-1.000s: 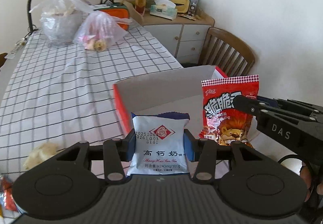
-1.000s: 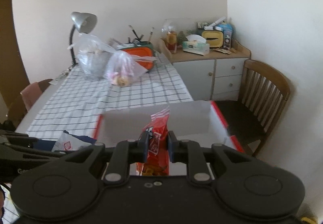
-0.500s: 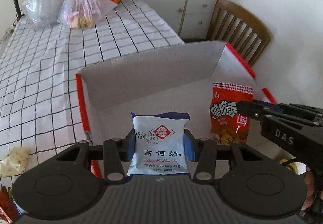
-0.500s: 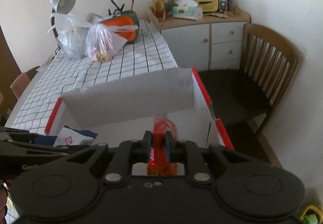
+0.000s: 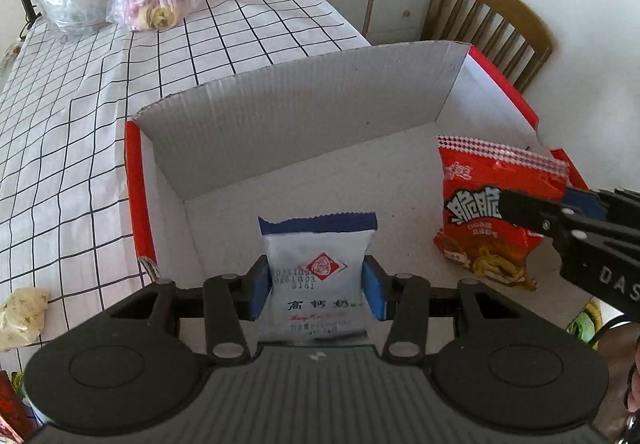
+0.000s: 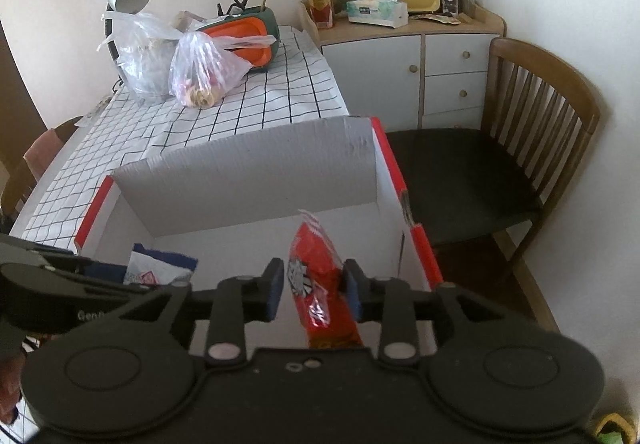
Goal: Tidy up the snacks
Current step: 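Carry both held packets over the open red cardboard box, then open both tools to drop the packets into the box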
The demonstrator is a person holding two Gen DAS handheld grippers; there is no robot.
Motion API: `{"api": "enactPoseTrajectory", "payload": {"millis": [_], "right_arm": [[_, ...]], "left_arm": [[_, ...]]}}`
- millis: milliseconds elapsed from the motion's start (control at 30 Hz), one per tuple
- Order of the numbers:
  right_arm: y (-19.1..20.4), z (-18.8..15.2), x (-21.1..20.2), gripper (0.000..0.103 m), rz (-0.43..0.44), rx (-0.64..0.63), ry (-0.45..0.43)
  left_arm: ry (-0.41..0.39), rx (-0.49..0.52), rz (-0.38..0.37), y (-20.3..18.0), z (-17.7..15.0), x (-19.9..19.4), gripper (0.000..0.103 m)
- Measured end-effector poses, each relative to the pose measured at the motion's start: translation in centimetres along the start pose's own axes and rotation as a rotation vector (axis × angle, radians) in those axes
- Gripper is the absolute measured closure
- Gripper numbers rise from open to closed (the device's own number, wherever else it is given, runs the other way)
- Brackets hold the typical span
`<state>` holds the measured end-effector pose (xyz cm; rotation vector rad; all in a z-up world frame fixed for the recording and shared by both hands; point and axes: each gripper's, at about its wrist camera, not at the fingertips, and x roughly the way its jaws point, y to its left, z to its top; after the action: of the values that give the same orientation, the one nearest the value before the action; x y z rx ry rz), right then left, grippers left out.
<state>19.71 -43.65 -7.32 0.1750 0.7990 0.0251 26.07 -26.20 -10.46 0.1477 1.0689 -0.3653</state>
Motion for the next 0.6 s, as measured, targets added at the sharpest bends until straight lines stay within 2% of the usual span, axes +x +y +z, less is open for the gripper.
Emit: {"api": "enactPoseTrajectory", "payload": {"millis": [200,400,467,600], "right_arm": [[-0.1,-0.4,-1.2,0.056,-0.001,-0.008,-0.021],[0.4,-0.8,-2.7,0.046,-0.012,-0.031,-0.051],[0.6,-0.9,-3.4,0.041,-0.011,-0.036,-0.064],[1.5,-1.1,-4.9,0.038,-0.003,-0.061,-0.090]], "left_arm": [[-0.034,-0.014,-0.008,0.1,-0.3,-0.9,0.044],[-0.078,-0.042,-0.020,0.6,-1.1,-2.5,0.043],[-0.101,-0.047,-0.028,0.7,-1.5,-3.5,0.039],[-0.153,-0.064,-0.040,1.3,-2.4,-5.6,0.038]]}}
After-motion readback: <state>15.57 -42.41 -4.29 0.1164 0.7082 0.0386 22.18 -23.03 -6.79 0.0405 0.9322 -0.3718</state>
